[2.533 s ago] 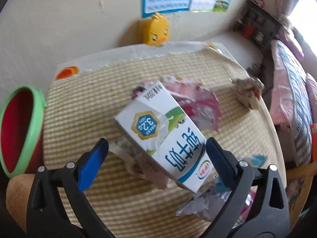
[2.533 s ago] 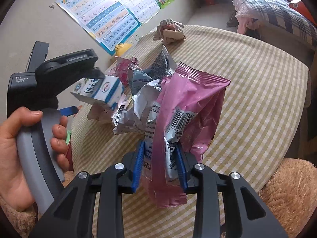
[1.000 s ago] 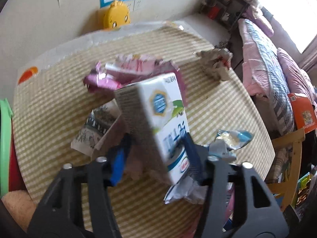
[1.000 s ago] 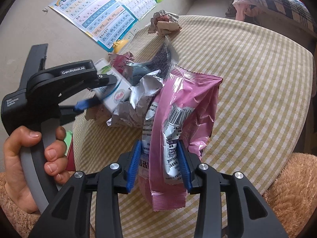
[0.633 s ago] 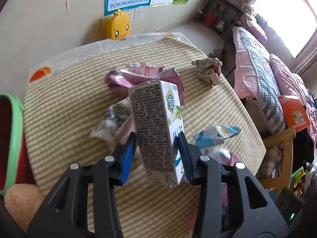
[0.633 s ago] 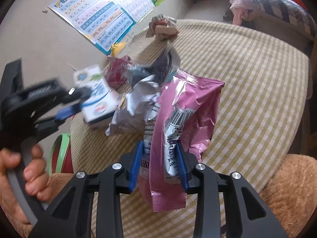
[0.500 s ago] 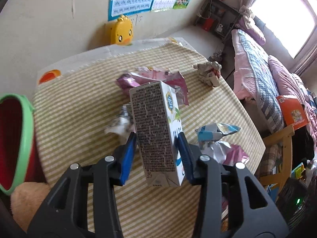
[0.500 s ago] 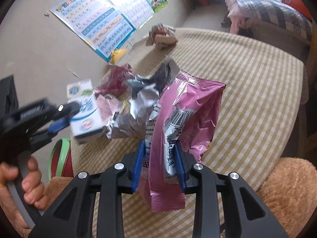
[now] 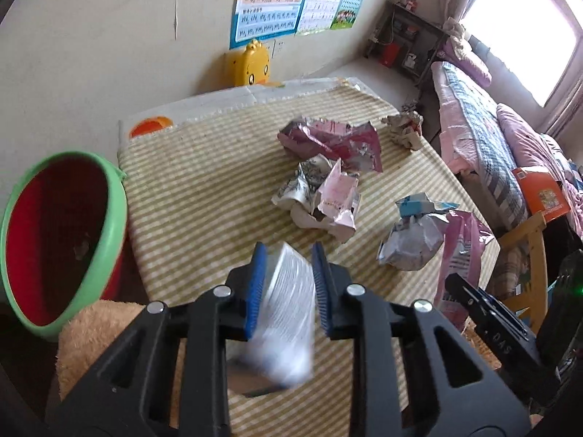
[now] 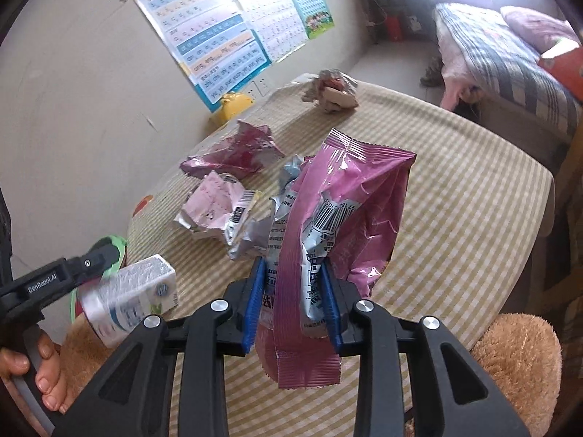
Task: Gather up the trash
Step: 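Grasp the white milk carton with the left tool and lift it, then drop the milk carton with the left tool while the right tool drops the pink bag into the red bucket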
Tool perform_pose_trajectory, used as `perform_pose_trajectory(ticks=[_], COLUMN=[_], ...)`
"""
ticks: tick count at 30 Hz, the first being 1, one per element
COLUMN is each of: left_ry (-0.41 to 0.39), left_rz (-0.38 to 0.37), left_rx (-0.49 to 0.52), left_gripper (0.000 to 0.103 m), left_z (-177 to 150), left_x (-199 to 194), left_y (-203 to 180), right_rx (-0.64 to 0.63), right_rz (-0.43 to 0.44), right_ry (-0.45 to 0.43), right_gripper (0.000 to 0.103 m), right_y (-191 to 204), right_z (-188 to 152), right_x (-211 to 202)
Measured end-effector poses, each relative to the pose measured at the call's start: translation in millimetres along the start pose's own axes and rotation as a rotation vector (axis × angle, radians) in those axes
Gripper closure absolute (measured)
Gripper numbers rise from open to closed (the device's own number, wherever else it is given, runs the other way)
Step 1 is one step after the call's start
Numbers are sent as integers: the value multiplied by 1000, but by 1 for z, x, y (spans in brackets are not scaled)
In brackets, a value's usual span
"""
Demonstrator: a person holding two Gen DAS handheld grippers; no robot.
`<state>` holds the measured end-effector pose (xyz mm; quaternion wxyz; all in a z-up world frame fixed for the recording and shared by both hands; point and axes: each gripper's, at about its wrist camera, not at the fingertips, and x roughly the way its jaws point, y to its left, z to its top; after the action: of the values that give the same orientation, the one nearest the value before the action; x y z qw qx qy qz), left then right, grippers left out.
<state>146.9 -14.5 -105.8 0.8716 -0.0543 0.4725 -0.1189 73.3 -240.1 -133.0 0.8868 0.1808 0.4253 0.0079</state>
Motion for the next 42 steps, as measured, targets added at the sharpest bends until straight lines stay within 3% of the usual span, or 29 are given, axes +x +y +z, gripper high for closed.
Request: perform_pose_trajectory(ticks=[7,9,11,15,17,20,24,28,31,32,33,35,38,42], left_ry=[14,25,29,78,119,160,227,291,350,357,353,354,313,187], left_rz=[-43,-40,-36,-26,-19,-37,-45,-13,21,32,37,7,-35,-31], left_rx=[-34,-55,-84,-155,-160,-111,52,152,163,167,167,138,78,31], left_gripper=[77,60,51,39,39,38,26,26,26,31,43,45,46,46], left_z=[-7,-9,-11,-19,-25,-30,-45,-62,-70,-71,-72,-71,-66,-51], left_x=[-2,-2,-4,0,6,12,20,36,51,54,54,54,46,22], left_y=[12,19,26,42,43,33,0,-19,-18,-18,-18,-14,-6,4], right_rx=[-45,-46,-46,-56,-56,-56,-50,-32,-19,-16,-13,-12,-22,-54], right_rz=[-12,-15,-20,-23,-21,-17,-12,-4,-1,0,0,-1,-2,-9], right_ry=[14,15,22,35,43,52,49,34,10,8,8,9,-2,-23], right_gripper=[75,75,75,74,74,74,74,74,74,74,74,74,74,74], right_y=[19,20,20,21,21,21,20,16,14,14,13,14,17,25], right_z=[-3,-4,-5,-5,-6,-8,-8,-6,-5,-4,-4,-4,-3,-2], right_x=[-2,-1,1,6,9,11,11,6,0,-1,-1,-2,-5,-11])
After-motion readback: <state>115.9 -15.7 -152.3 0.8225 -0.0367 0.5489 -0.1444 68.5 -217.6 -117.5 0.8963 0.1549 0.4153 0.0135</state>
